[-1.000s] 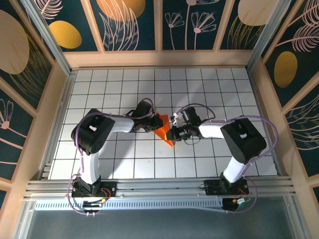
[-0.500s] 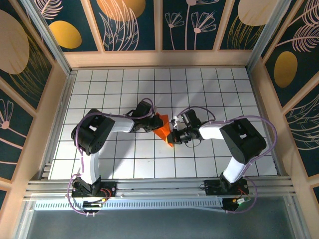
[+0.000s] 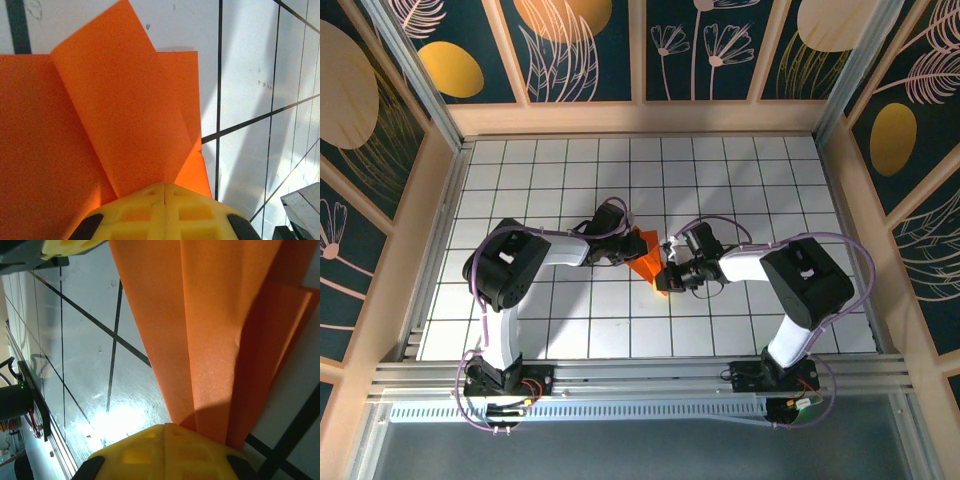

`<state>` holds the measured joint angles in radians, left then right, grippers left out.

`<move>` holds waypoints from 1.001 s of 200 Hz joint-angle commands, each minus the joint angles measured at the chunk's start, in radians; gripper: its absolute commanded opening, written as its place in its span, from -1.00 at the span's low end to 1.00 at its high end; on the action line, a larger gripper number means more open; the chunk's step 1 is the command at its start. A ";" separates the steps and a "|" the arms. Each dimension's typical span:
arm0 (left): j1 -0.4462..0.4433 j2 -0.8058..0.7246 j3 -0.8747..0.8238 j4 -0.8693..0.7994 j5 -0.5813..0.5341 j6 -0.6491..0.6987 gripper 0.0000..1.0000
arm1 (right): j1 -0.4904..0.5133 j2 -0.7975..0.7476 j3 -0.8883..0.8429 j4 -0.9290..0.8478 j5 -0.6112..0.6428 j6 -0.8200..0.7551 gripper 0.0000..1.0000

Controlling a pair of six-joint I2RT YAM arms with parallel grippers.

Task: Fold a paper plane with a square sheet of paper (fold left side to right side)
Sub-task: Fourth fold the wing at the center of the table.

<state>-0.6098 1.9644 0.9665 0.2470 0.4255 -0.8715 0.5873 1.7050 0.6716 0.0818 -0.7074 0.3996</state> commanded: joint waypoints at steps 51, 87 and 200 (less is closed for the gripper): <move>-0.002 0.056 -0.037 -0.105 -0.096 0.016 -1.00 | 0.019 -0.016 -0.071 -0.069 -0.002 -0.011 -1.00; -0.001 0.055 -0.038 -0.104 -0.100 0.015 -1.00 | 0.029 -0.053 -0.113 -0.098 -0.010 -0.013 -1.00; -0.002 0.044 -0.039 -0.100 -0.097 0.017 -1.00 | -0.007 -0.267 -0.033 -0.090 -0.037 0.011 -1.00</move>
<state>-0.6132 1.9633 0.9665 0.2470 0.4133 -0.8715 0.5865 1.4132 0.5915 -0.0391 -0.7536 0.3996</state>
